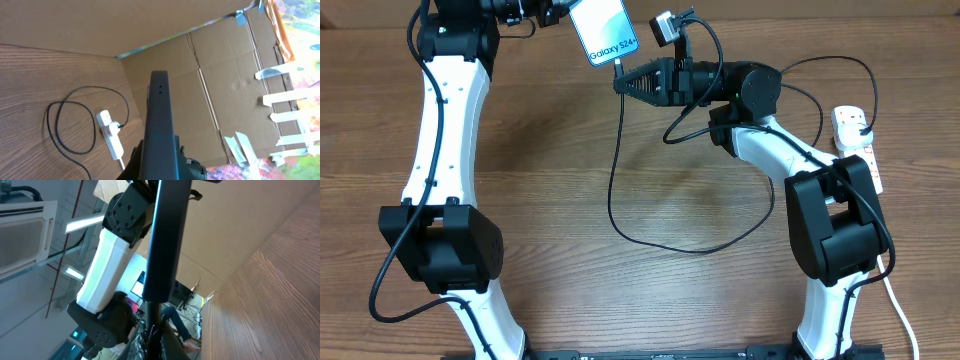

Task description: Plug charger to phone and switch on socket

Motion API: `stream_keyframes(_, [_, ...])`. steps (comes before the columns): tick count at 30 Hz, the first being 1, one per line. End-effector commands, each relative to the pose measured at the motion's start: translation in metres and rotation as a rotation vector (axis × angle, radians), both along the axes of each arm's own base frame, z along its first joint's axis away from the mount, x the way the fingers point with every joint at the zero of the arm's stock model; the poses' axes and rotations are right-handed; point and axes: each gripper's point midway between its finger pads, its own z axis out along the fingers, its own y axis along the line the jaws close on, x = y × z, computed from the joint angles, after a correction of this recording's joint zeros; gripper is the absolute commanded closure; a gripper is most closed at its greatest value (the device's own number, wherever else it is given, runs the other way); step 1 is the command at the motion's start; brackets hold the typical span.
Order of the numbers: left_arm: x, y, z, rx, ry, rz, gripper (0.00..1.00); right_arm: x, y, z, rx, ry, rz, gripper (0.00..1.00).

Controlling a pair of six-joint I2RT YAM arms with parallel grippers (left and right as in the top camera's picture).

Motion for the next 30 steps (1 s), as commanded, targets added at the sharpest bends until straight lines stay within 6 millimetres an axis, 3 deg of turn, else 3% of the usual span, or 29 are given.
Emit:
stream_keyframes(1, [-0.005, -0.005, 0.004, 0.001, -0.037, -0.041, 0.96, 0.004, -0.004, 0.005, 0.013, -0.001, -0.017, 0.96])
stream_keyframes(30, [-0.019, -0.011, 0.009, -0.014, -0.057, -0.123, 0.96, 0.005, -0.004, 0.006, 0.011, 0.086, -0.004, 0.96])
